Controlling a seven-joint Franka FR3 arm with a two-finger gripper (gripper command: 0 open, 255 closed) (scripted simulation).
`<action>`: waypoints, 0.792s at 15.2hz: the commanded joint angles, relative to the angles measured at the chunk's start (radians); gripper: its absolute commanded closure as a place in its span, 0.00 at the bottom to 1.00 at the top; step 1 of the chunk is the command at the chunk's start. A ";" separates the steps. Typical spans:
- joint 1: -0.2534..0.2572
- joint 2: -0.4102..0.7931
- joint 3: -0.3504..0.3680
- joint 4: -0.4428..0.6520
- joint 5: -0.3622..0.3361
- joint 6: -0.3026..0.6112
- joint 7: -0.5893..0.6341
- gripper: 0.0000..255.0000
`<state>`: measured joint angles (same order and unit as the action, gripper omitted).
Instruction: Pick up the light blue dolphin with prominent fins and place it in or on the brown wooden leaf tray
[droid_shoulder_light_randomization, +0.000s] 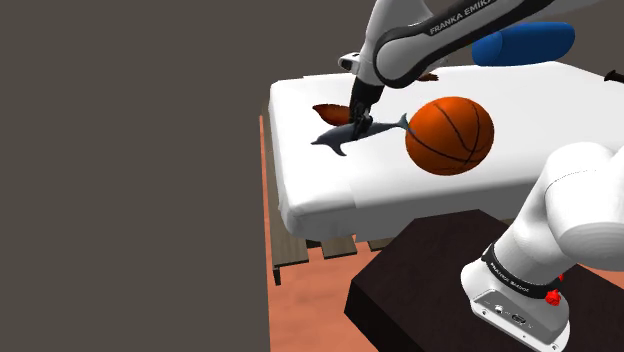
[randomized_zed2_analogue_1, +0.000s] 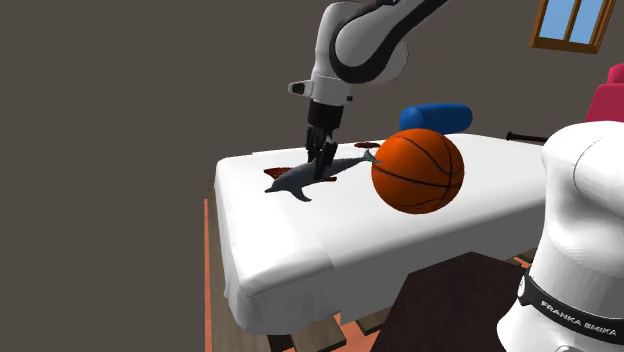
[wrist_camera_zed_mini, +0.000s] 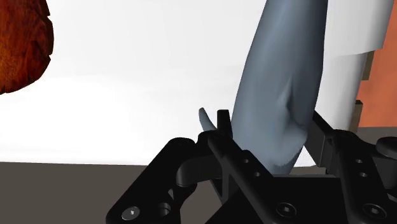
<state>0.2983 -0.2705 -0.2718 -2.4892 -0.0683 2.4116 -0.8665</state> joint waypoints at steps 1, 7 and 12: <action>-0.003 0.058 -0.034 0.061 0.023 -0.003 -0.056 1.00; -0.025 0.241 -0.114 0.268 0.127 -0.039 -0.229 1.00; -0.073 0.408 -0.148 0.471 0.232 -0.099 -0.363 1.00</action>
<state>0.2355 0.1068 -0.4153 -2.0597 0.1445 2.3276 -1.2058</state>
